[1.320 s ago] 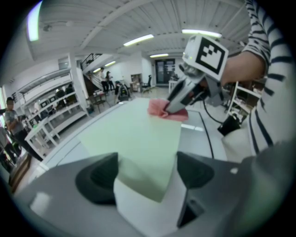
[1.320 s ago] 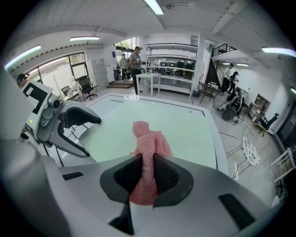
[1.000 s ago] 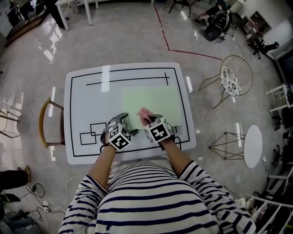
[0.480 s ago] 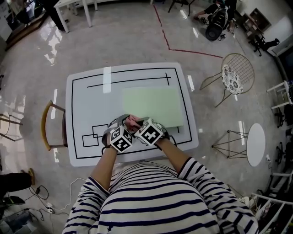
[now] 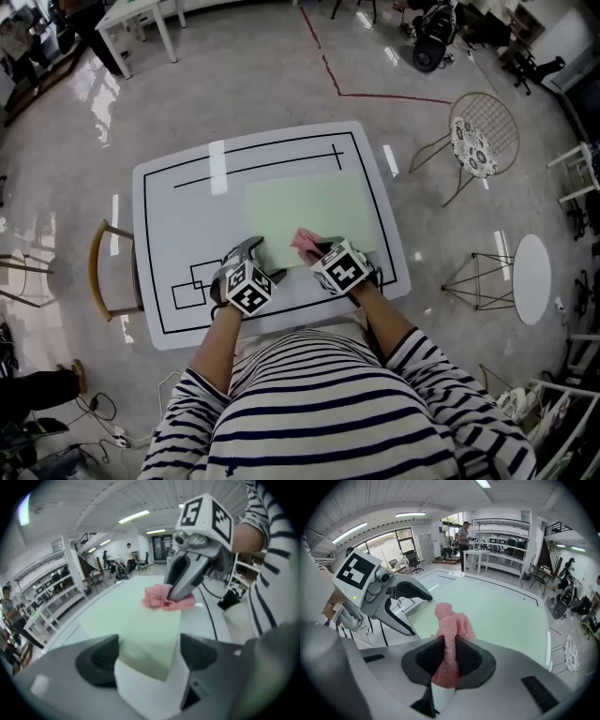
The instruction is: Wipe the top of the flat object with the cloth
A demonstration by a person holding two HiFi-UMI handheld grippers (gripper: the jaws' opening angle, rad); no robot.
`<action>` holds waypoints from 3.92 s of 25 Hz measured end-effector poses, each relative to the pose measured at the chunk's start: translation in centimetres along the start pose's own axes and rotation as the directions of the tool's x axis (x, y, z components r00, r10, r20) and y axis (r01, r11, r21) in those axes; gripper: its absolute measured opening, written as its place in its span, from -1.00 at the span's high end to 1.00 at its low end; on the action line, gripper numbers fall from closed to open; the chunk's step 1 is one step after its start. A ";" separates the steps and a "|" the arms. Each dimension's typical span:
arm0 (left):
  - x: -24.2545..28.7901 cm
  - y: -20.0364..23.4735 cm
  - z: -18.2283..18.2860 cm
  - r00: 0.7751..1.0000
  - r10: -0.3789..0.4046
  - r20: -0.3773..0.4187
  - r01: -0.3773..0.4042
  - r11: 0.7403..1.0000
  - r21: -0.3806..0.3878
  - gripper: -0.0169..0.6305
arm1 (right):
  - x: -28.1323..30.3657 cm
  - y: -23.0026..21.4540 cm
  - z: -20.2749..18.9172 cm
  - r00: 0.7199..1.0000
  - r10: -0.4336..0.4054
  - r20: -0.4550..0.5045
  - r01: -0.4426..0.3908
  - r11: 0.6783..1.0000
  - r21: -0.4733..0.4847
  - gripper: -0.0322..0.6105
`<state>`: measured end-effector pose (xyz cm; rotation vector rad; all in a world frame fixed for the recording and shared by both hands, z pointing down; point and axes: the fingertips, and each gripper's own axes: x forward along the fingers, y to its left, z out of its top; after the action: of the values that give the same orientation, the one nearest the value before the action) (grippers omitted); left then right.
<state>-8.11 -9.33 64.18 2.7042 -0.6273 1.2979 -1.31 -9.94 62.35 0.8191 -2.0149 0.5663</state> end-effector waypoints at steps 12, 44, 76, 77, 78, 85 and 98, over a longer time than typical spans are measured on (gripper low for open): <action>-0.3 0.0 0.6 0.999 -0.043 -0.012 0.043 0.999 -0.001 -0.28 | -5.4 -9.8 -6.6 0.971 -0.240 -0.018 0.237 0.941 0.243 0.74; 10.3 4.1 13.9 0.950 -0.236 -0.206 0.284 0.927 0.246 -0.22 | -2.4 -29.1 -0.4 0.963 -0.270 0.008 0.268 0.958 0.100 0.74; 11.0 3.9 13.3 0.930 -0.258 -0.263 0.319 0.921 0.223 -0.10 | -2.8 -20.5 -6.4 0.998 -0.009 -0.062 -0.003 0.982 -0.191 0.74; 11.0 3.9 13.3 0.930 -0.256 -0.265 0.318 0.921 0.224 -0.10 | -3.0 -20.0 -6.8 0.998 -0.004 -0.062 -0.008 0.982 -0.187 0.74; 11.0 3.9 13.3 0.930 -0.254 -0.267 0.317 0.922 0.225 -0.10 | -3.2 -19.7 -7.2 0.998 0.000 -0.062 -0.011 0.983 -0.183 0.74; 11.0 3.9 13.2 0.929 -0.237 -0.285 0.307 0.923 0.232 -0.09 | -4.5 -16.7 -9.8 0.995 0.017 -0.097 -0.035 0.982 -0.187 0.74; 10.8 3.7 13.3 0.930 -0.217 -0.296 0.293 0.925 0.242 -0.04 | -8.2 -11.3 -13.6 0.981 0.027 -0.195 -0.041 0.997 -0.068 0.74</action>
<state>6.20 -19.43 63.55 2.6263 -0.0567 1.7424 17.71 -6.04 63.44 0.6613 -1.8627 0.5680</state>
